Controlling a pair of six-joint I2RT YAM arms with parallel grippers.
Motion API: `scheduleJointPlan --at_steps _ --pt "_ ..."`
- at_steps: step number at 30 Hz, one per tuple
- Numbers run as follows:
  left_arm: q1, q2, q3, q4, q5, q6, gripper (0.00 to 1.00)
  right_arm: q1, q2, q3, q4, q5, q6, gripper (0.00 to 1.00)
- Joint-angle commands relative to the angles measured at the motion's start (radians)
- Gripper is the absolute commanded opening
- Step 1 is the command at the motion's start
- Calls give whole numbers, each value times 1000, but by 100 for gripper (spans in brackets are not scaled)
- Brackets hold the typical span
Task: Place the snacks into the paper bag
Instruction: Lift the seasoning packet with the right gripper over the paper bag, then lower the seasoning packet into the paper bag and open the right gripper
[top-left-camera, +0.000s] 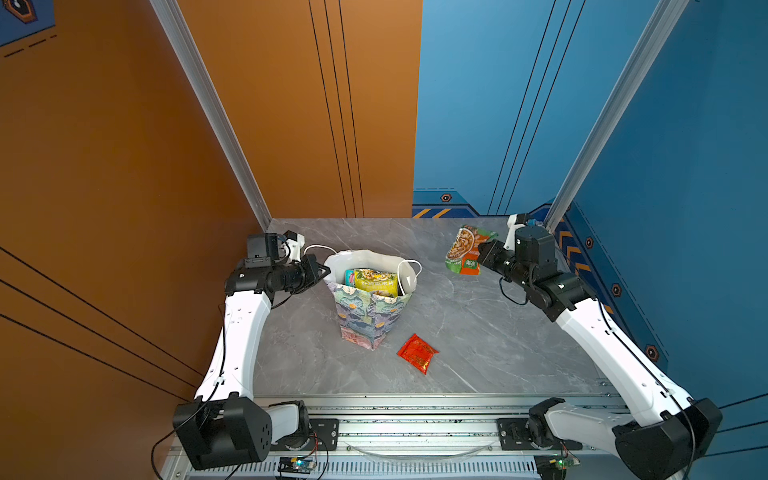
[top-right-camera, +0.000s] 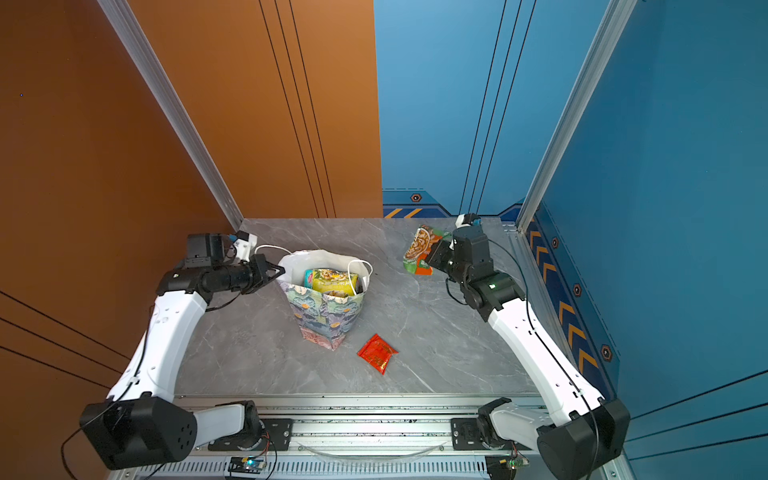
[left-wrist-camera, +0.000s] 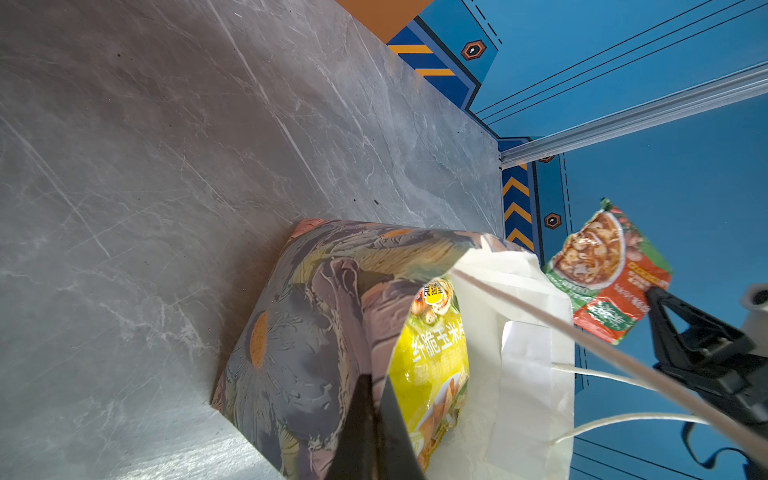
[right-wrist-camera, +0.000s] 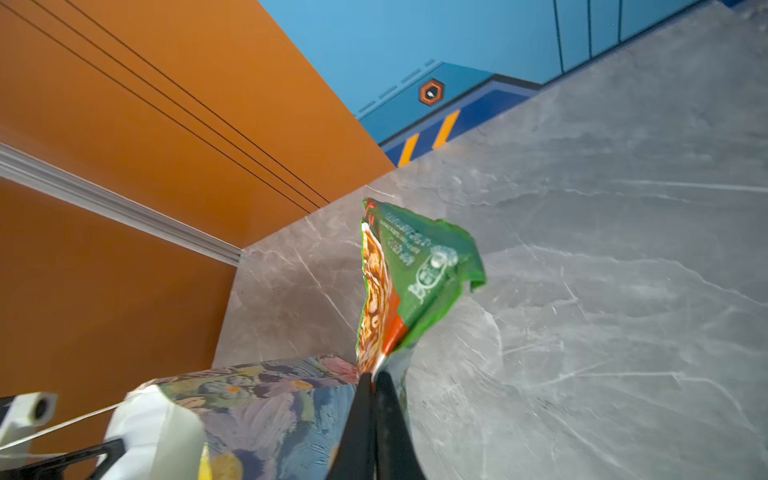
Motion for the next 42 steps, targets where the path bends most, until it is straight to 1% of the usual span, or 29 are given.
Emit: scheduleJointPlan --at_steps 1,10,15,17,18,20,23,29,35,42 --pt "10 -6 2 60 16 -6 0 52 44 110 -19 57 -58 0" --pt "6 -4 2 60 13 -8 0 192 238 412 -23 35 -154 0" --pt "5 -5 5 60 15 -9 0 265 359 593 -63 -41 -246 0" --pt "6 -5 4 60 16 -11 0 292 411 669 -110 -67 -287 0" --pt "5 -7 5 60 17 -11 0 326 437 710 -138 -81 -313 0" --pt "4 -9 5 61 15 -11 0 361 481 772 -189 -88 -357 0" --pt "4 -8 6 60 15 -11 0 395 531 834 -249 -106 -409 0" --pt "4 -7 6 60 15 -11 0 433 566 850 -317 -118 -451 0" --pt "3 -7 6 60 15 -11 0 454 558 801 -337 -76 -471 0" --pt "5 -13 6 60 18 -12 0 467 550 752 -337 -79 -473 0"
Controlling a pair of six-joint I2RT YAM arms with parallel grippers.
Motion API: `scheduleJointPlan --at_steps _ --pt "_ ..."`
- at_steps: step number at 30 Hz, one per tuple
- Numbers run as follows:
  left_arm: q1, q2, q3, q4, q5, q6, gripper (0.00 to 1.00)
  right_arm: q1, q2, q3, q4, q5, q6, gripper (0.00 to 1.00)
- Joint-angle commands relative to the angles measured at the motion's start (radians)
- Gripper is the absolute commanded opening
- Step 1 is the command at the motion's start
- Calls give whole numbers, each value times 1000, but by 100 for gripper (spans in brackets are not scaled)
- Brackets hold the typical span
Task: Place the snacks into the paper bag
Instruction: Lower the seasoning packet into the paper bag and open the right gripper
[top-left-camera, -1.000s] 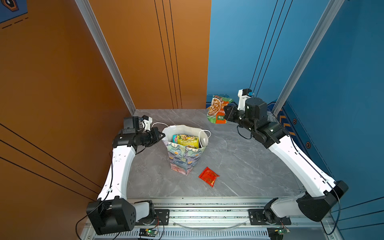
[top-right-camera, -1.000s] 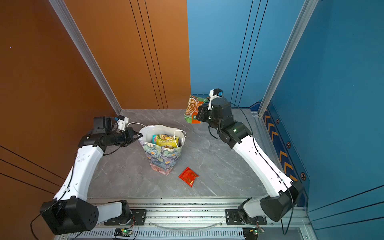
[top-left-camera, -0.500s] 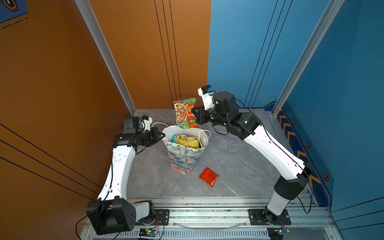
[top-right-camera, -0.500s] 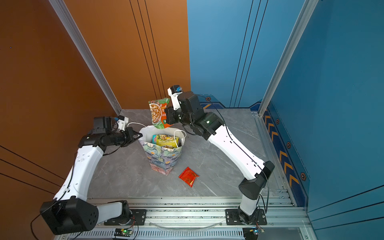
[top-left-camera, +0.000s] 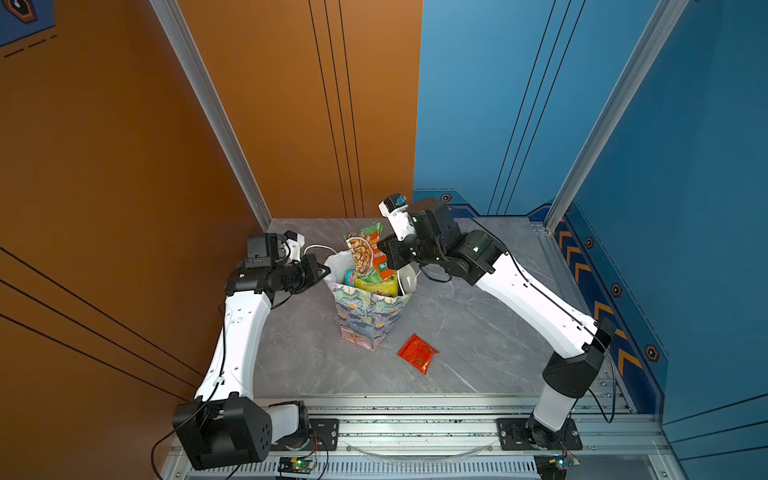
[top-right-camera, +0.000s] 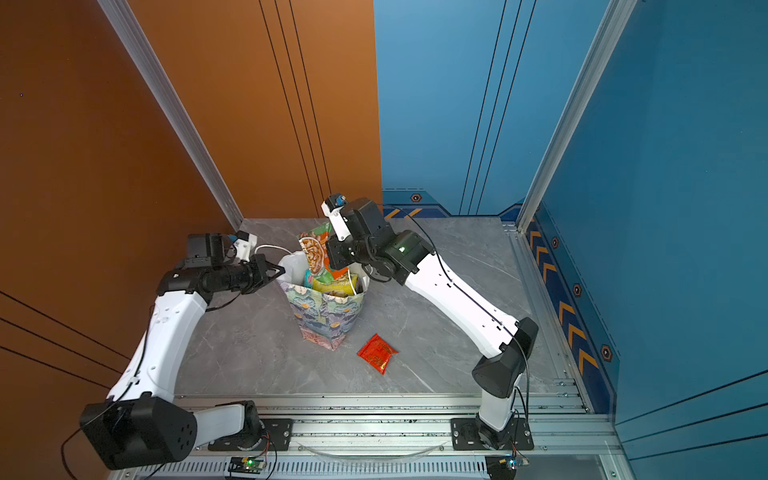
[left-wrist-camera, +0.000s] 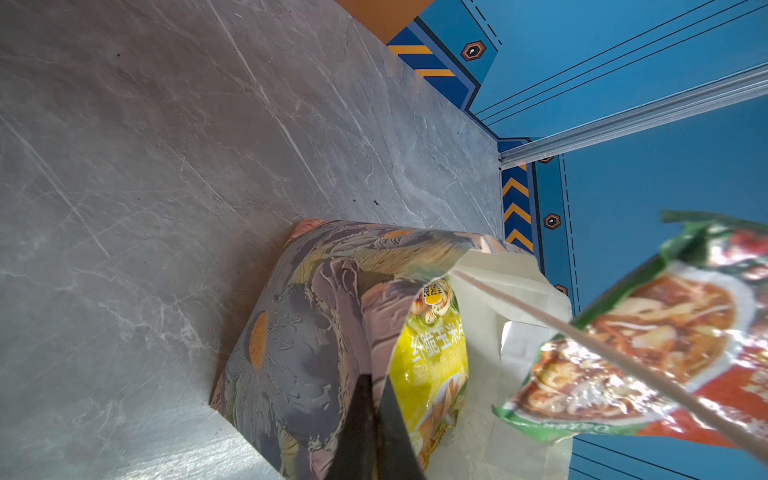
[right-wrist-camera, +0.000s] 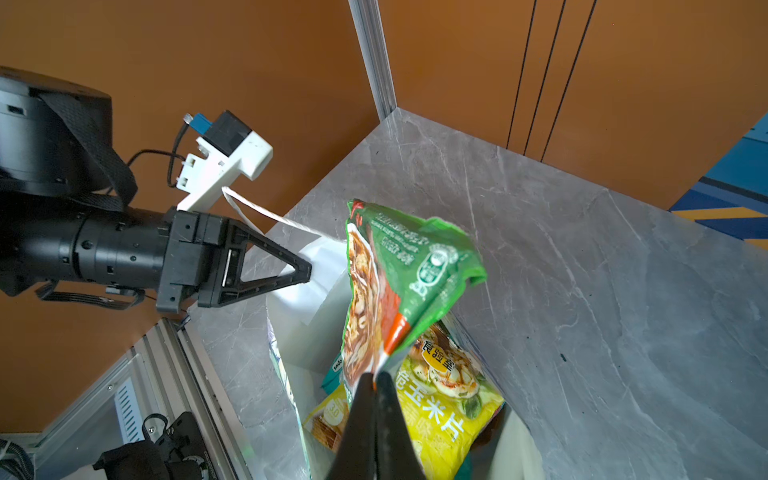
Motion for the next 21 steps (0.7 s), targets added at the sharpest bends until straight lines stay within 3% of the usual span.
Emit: scheduleJointPlan --at_steps 1,19,20,21 --pt "3 -12 6 57 18 -9 0 11 -19 -24 -20 15 -21 0" --pt "4 -14 6 58 17 -12 0 33 -17 -126 -25 -117 -7 0" --pt "5 -15 7 58 18 -12 0 30 -15 -124 -24 -115 -2 1" --pt "4 -16 8 58 18 -11 0 29 -13 -123 -25 -110 2 8"
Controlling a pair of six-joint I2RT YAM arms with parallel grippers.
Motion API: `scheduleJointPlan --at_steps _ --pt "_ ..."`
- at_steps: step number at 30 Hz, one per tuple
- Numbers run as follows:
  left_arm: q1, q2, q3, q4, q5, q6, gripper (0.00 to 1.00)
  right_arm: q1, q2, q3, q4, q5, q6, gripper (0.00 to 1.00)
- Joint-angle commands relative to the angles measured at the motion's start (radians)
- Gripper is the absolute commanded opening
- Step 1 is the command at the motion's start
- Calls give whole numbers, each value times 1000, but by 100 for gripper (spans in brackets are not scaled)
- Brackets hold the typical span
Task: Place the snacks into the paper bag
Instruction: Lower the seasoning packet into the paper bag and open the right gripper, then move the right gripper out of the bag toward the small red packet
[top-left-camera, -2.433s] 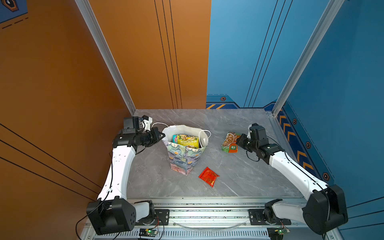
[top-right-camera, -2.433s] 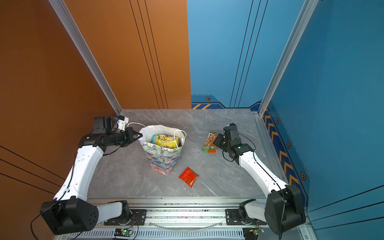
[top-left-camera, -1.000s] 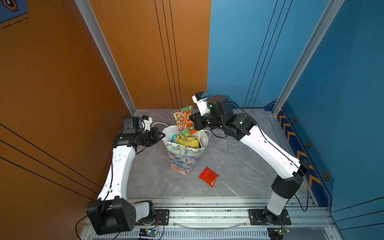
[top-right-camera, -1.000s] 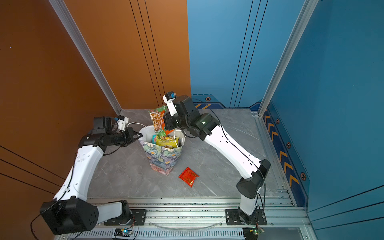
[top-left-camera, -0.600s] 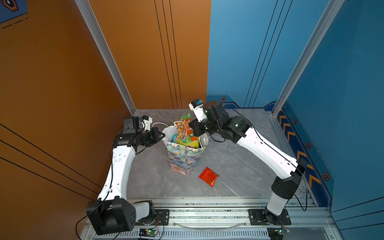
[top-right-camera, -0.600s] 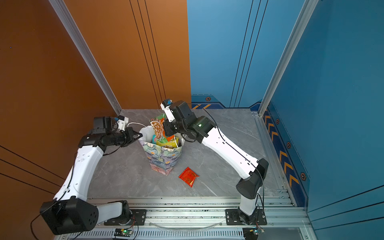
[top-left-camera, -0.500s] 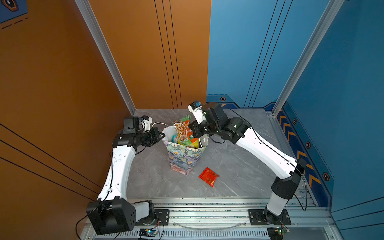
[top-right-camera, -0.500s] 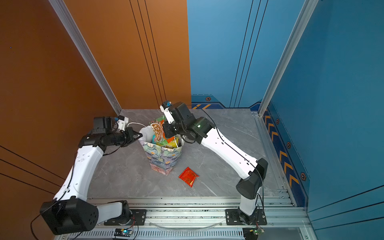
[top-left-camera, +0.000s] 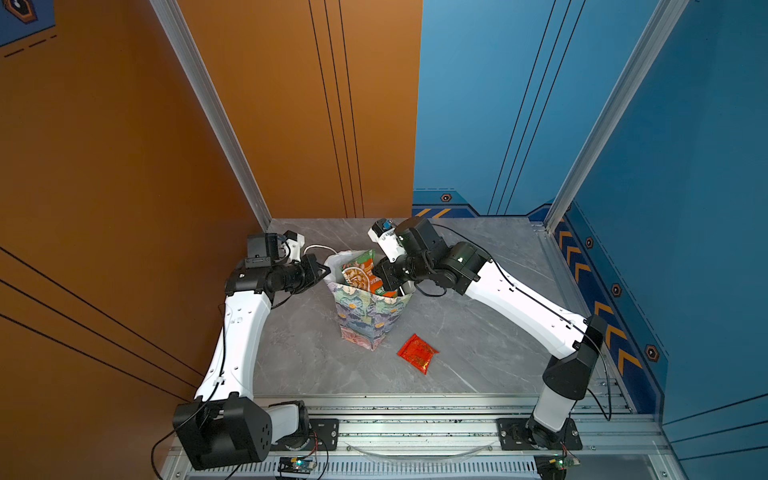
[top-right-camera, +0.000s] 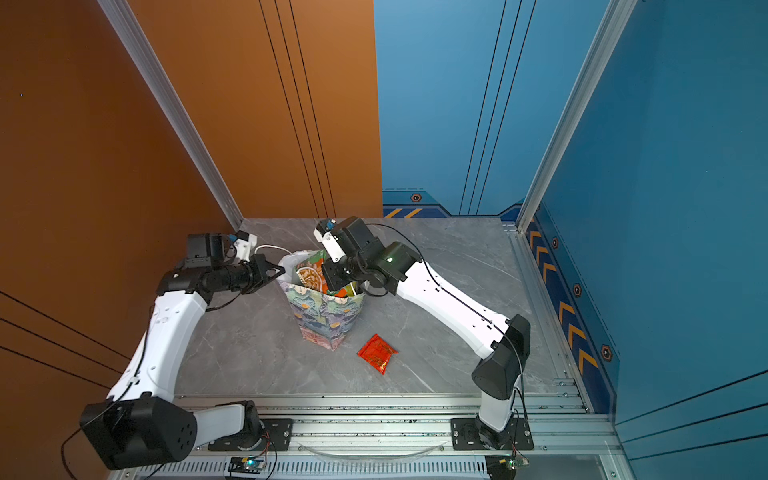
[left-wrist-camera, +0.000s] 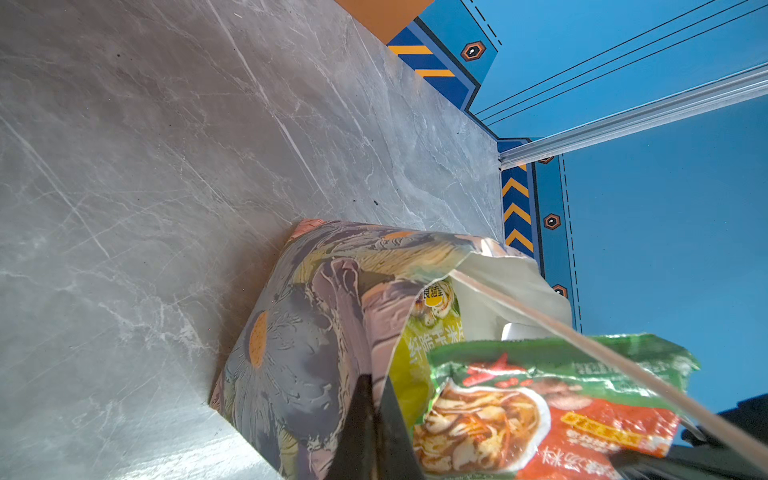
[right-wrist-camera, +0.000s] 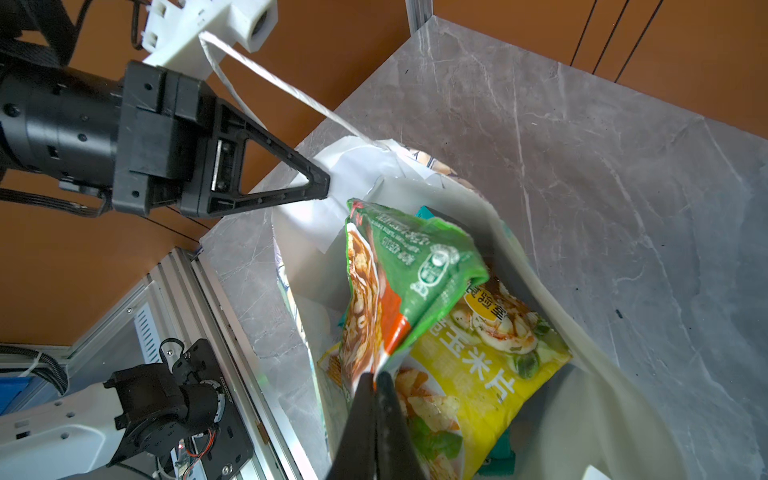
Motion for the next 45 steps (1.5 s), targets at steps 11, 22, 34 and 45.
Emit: scheduleJointPlan --at_steps 11,22,34,45 --pt "3 -14 6 58 18 -10 0 -86 -117 -24 96 75 94 65" --pt "4 -9 8 57 20 -8 0 -184 -407 -446 265 167 268 68" --pt "3 -13 6 57 16 -15 0 -247 -680 -974 329 255 495 77" --pt "4 -13 3 58 16 -13 0 -223 -686 -1262 431 242 701 75"
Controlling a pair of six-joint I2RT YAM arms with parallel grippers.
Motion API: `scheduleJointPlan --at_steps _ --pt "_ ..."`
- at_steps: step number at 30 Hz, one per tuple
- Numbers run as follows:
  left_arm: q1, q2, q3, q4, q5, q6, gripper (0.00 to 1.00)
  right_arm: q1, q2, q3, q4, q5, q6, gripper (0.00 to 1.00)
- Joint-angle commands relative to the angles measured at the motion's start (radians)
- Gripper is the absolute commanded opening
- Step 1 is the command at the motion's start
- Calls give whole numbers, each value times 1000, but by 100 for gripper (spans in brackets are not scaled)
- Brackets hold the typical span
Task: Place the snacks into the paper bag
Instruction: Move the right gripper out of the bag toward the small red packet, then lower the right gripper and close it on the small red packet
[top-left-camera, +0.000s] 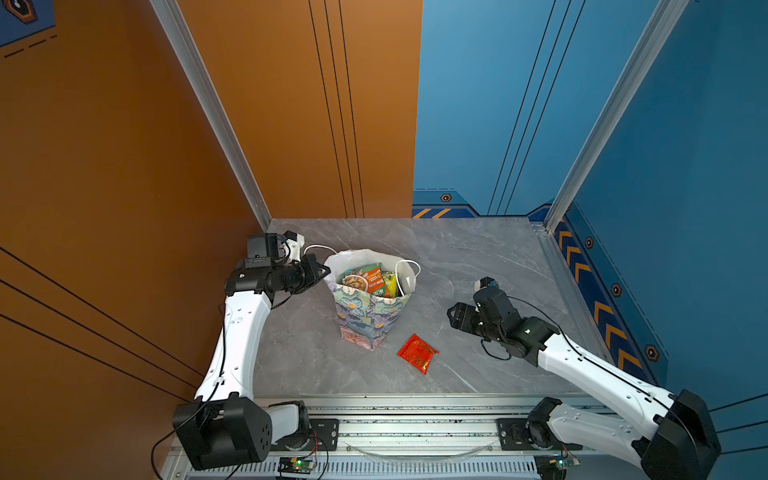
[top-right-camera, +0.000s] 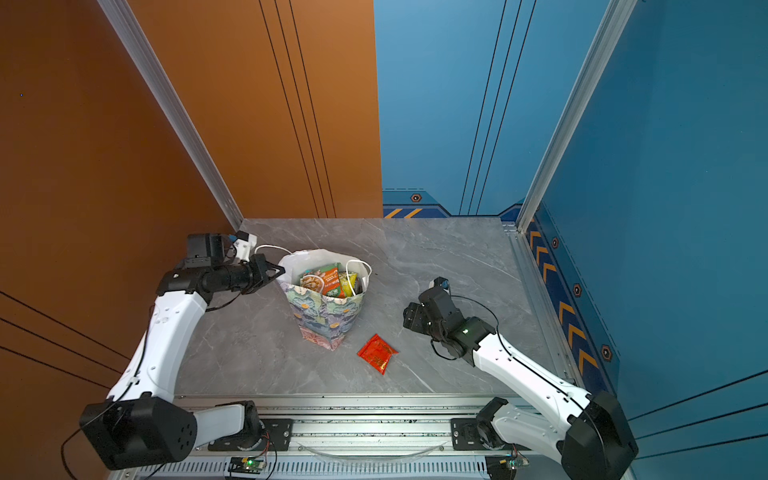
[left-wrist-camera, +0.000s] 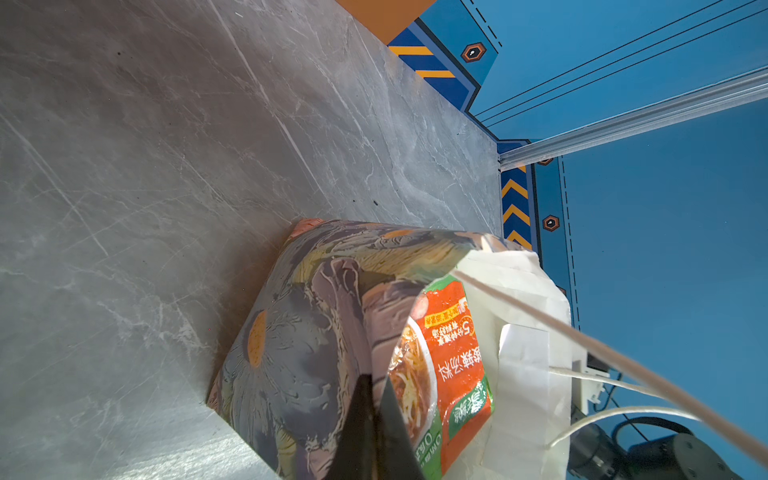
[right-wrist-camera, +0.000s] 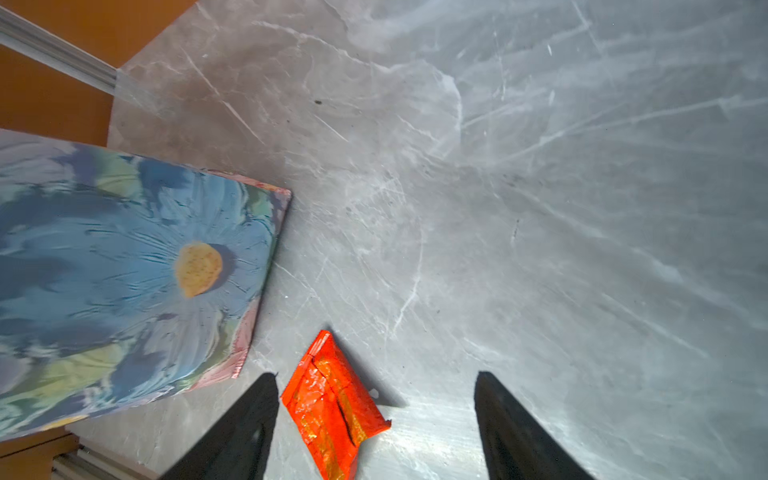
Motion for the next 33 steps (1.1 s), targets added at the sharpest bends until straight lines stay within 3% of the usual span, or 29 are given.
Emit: scheduleJointPlan --at_steps 1,18,33 --pt "4 -13 3 57 17 -6 0 23 4 -55 68 8 97 75" --pt "3 -11 0 58 19 -2 0 256 146 -218 267 60 319 61" --pt "3 -20 -9 57 18 -6 0 329 296 -245 495 49 428 48"
